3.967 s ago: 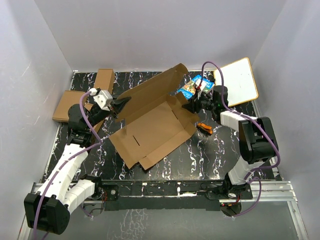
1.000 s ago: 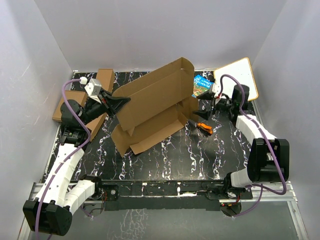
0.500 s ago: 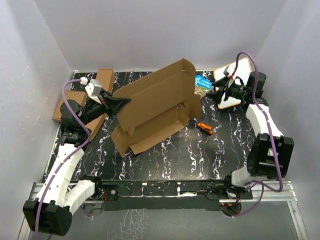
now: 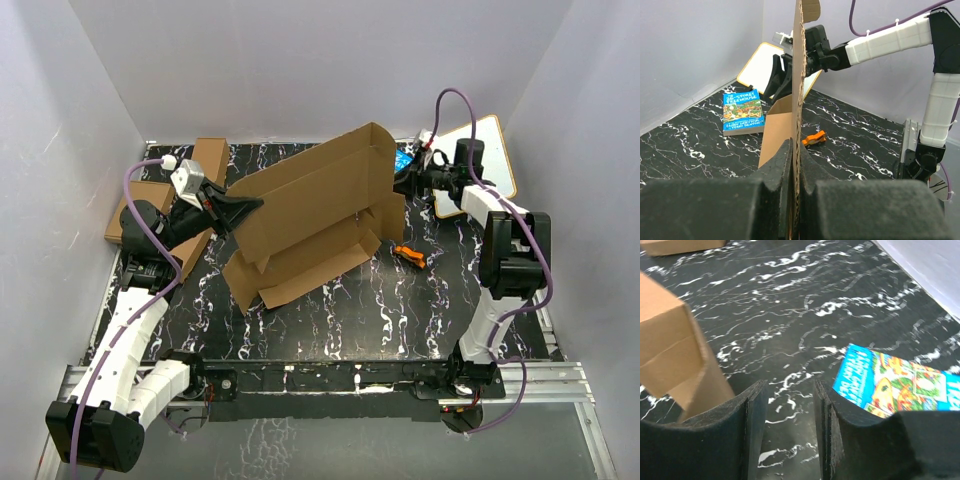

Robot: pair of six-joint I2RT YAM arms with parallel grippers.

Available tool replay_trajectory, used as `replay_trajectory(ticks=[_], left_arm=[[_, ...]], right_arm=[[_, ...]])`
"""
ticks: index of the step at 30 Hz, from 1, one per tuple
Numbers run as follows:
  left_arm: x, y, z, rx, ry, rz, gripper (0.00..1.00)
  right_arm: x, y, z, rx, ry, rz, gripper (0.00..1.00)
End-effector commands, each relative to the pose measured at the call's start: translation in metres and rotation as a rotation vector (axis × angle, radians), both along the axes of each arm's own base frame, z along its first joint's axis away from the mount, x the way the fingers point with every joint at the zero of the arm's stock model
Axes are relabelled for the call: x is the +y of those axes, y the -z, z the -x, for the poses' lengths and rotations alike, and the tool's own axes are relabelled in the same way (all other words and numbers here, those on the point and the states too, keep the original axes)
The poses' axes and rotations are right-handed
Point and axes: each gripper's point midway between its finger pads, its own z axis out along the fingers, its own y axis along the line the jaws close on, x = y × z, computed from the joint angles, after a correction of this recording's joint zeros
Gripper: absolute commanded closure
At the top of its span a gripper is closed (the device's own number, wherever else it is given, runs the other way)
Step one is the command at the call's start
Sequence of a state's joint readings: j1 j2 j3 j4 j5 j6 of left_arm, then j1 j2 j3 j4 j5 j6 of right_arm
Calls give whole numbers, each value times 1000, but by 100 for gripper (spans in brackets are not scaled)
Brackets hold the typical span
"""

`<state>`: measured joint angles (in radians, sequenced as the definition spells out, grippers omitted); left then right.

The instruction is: Fold the paper box

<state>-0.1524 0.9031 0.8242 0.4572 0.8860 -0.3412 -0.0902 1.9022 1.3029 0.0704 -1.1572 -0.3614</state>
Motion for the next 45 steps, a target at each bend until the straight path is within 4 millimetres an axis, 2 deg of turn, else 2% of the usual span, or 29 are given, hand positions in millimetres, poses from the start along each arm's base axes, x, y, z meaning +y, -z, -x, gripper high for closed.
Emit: replay_trajectory(ticks=[1, 8, 11, 13, 19, 24, 29, 32, 39, 45], left_arm=[[-2, -5, 11, -35, 34, -5, 100], [-1, -6, 12, -41, 33, -6, 100], [-2, -5, 12, -38, 35, -3, 100], [-2, -5, 12, -39, 39, 0, 100], [-3, -7, 16, -45, 52, -2, 100], [-3, -5, 18, -44, 58, 2, 100], [-3, -4, 21, -44, 61, 7, 100], [-3, -4, 22, -45, 64, 12, 100], [-4, -3, 25, -42, 73, 19, 100], [-4, -1, 25, -38, 73, 19, 100]], right_arm=[[21, -27, 35, -201, -212, -11, 53], [27, -22, 74, -297, -313, 2, 39], [29, -13, 85, -309, -340, 2, 33], [32, -17, 90, -332, -347, 21, 31], [36, -15, 99, -345, -359, 37, 27], [44, -6, 114, -345, -378, 50, 26], [51, -1, 116, -341, -314, 80, 26], [60, -6, 119, -348, -266, 54, 27], [68, -11, 113, -360, -175, 16, 31], [78, -4, 113, -394, -157, 19, 34]])
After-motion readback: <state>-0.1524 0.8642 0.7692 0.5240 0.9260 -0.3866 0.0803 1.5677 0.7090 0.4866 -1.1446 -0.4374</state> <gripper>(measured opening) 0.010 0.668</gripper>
